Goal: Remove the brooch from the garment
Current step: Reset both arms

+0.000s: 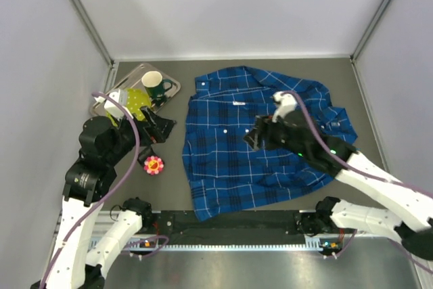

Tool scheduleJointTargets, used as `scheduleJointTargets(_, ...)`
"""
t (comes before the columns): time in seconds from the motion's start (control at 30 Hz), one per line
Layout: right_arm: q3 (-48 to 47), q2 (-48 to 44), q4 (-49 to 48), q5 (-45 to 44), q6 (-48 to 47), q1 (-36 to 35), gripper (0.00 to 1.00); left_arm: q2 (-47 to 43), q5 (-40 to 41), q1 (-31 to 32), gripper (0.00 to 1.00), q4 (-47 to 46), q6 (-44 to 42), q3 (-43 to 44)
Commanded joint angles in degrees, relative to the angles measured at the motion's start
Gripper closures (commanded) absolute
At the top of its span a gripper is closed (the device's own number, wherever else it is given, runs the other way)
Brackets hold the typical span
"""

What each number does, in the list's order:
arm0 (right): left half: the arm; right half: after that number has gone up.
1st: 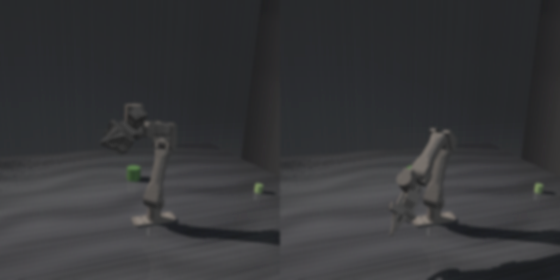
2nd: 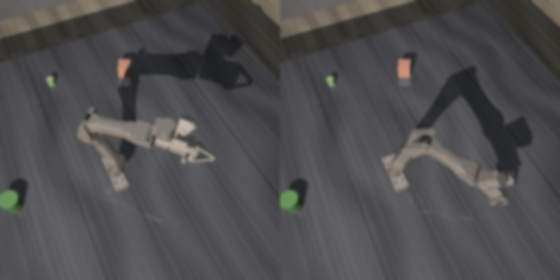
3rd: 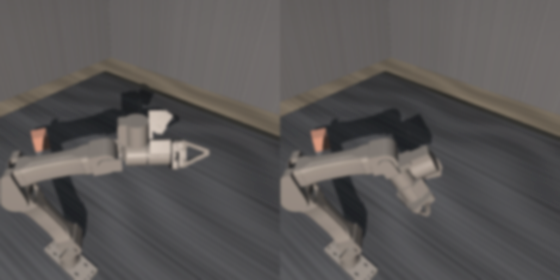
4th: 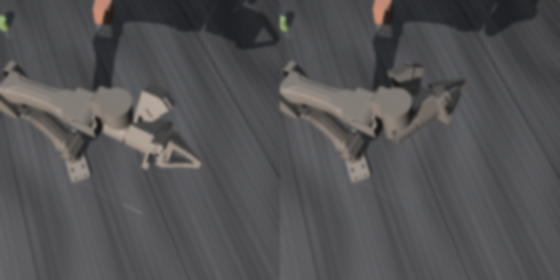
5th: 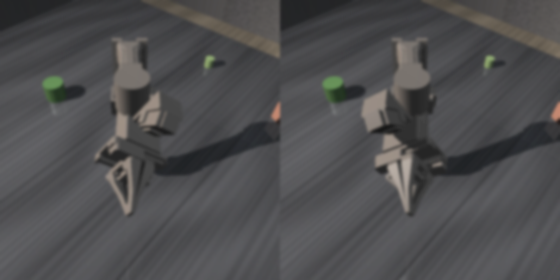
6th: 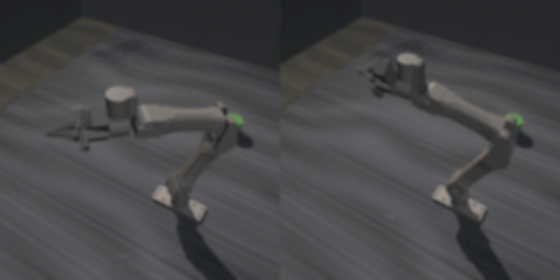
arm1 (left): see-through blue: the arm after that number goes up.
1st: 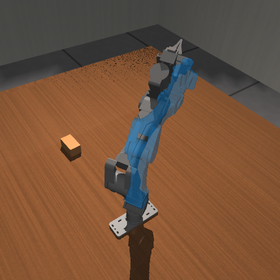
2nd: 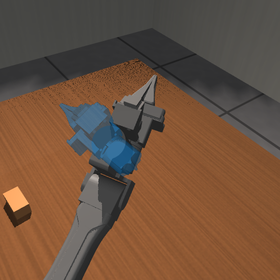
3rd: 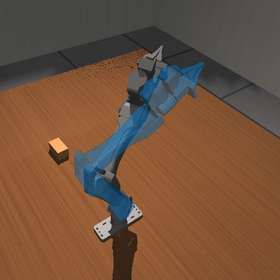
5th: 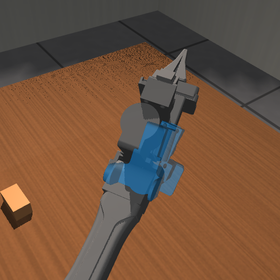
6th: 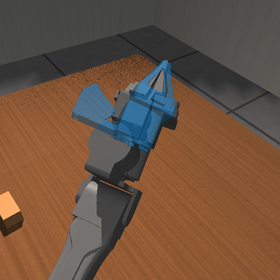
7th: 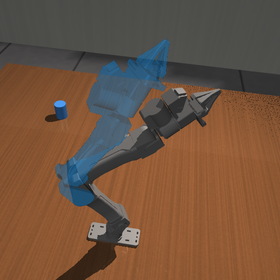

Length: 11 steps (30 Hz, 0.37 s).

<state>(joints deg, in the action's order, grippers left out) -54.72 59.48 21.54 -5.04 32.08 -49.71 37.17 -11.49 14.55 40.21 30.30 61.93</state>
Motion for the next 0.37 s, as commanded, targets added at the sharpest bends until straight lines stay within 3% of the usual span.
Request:
scheduleJointTargets(0.0, -1.2, -11.9, 24.2, -14.4, 0.3, -0.4, 0.28, 1.1, -3.5, 0.0, 0.01, -5.7, 1.1, 1.9)
scheduleJointTargets(0.1, -4.4, -18.2, 31.8, -16.9, 2.5, -0.4, 0.24, 1.5, -4.8, 0.0, 0.01, -6.0, 1.9, 2.1)
scheduleJointTargets(0.2, -6.2, -24.7, 32.6, -17.2, 3.4, -0.4, 0.21, 1.2, -5.9, 0.0, 0.01, -5.8, 2.7, 1.4)
scheduleJointTargets(0.23, -6.1, -26.4, 31.9, -17.5, 3.5, -0.4, 0.01, 1.1, -6.6, 0.0, 0.01, -5.8, 3.2, 1.2)
scheduleJointTargets(0.33, -8.3, -30.6, 31.4, -20.2, 1.4, -0.4, 0.01, 0.2, -7.8, 0.0, 0.01, -5.2, 3.4, 0.6)
